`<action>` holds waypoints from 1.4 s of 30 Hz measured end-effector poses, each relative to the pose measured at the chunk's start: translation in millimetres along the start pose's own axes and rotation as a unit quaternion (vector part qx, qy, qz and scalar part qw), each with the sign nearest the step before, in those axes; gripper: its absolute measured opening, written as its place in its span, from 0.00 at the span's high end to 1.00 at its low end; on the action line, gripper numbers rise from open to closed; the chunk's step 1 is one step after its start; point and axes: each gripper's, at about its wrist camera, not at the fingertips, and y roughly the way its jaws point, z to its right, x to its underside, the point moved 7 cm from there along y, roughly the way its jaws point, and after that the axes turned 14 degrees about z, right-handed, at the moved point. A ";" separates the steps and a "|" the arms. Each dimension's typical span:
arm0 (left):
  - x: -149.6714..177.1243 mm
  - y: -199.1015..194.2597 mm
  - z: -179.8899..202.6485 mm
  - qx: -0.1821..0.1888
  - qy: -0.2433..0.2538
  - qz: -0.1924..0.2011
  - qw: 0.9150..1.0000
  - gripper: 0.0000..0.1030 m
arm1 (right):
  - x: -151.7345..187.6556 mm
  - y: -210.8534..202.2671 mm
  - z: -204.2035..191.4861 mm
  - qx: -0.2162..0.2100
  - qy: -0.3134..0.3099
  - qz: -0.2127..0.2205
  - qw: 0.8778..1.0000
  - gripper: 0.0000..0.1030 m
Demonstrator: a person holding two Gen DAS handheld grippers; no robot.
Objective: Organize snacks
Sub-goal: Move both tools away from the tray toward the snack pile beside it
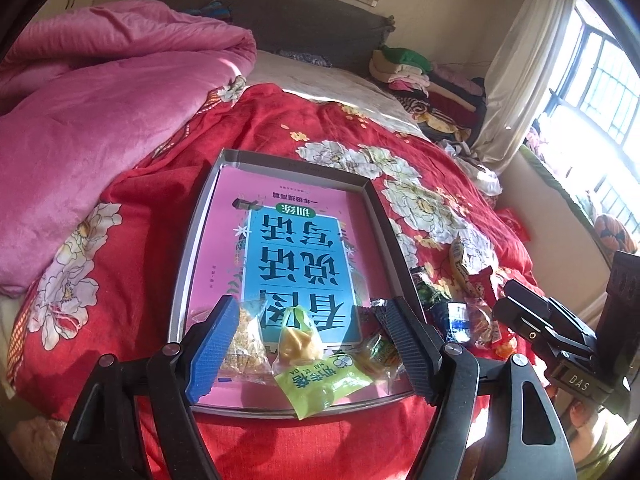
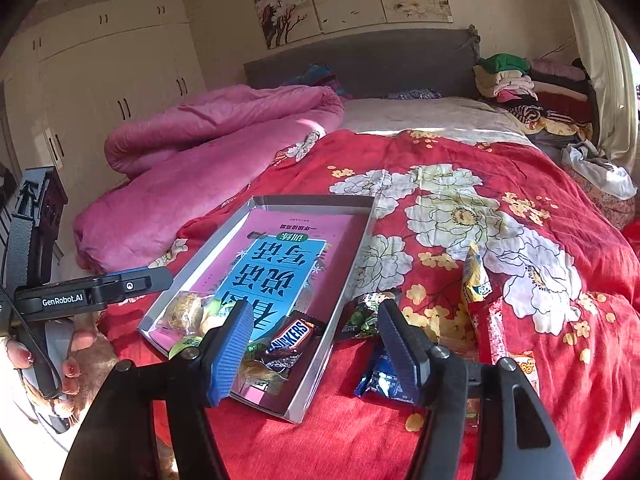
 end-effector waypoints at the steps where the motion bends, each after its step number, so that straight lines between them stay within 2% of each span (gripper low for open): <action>1: -0.8 -1.2 2.5 0.002 0.001 0.001 1.000 0.25 | -1.5 -1.5 2.4 0.003 0.001 0.003 1.000 0.37; 24: -11.5 -18.4 61.5 0.049 0.026 0.005 0.998 0.25 | -20.9 -47.6 49.8 0.054 -0.004 0.044 0.998 0.34; 42: 1.2 -14.8 99.4 0.071 0.048 -0.019 0.996 0.25 | -27.3 -67.5 97.8 0.090 0.029 0.065 0.993 0.34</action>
